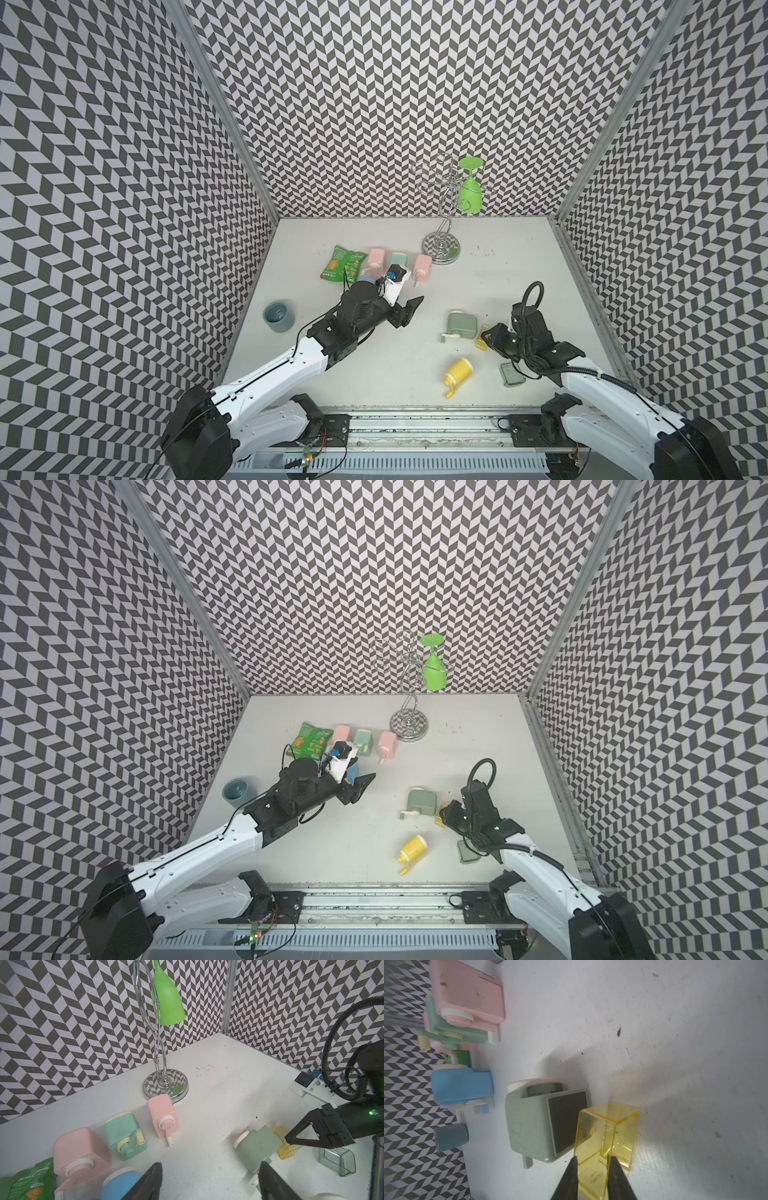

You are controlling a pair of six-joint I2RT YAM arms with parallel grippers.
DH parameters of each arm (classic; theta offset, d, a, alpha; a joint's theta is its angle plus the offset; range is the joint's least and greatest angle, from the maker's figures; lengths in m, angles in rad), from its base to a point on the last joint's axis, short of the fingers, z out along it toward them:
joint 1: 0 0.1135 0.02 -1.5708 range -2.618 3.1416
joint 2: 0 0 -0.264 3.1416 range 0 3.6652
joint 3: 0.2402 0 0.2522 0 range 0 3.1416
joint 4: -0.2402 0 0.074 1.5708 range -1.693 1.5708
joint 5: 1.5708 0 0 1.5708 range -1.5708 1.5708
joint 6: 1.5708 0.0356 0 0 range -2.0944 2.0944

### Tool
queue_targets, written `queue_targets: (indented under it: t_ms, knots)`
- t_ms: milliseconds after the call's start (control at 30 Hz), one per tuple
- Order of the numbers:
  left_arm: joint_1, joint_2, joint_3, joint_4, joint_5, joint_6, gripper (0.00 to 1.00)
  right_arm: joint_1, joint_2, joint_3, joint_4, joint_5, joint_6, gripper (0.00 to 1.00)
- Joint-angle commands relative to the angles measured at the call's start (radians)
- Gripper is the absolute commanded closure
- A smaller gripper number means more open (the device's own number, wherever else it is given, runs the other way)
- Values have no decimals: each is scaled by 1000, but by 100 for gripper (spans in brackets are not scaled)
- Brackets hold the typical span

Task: Put the tray back into the pencil sharpener
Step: Pick up the container from the center of the board.

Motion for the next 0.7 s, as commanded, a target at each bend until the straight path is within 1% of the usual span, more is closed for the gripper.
queue_targets:
  t_ms: [0, 200, 467, 533, 633, 667]
  knots:
    - [2, 2, -11, 2, -9, -17, 26, -4, -25, -7, 89, 9, 35, 79]
    - [2, 5, -15, 7, -10, -29, 26, -6, -28, -10, 116, 30, 45, 86]
    - [1, 3, -17, 7, -21, -31, 26, -11, -43, 13, 92, 65, 20, 94]
    - [0, 0, -18, 8, -26, -34, 26, -12, -50, 27, 58, 79, -5, 92]
    - [2, -6, -23, 10, -29, -33, 26, -13, -39, 70, -31, 114, -80, 80]
    - [2, -7, -27, 13, -31, -33, 26, -12, -26, 92, -73, 134, -110, 78]
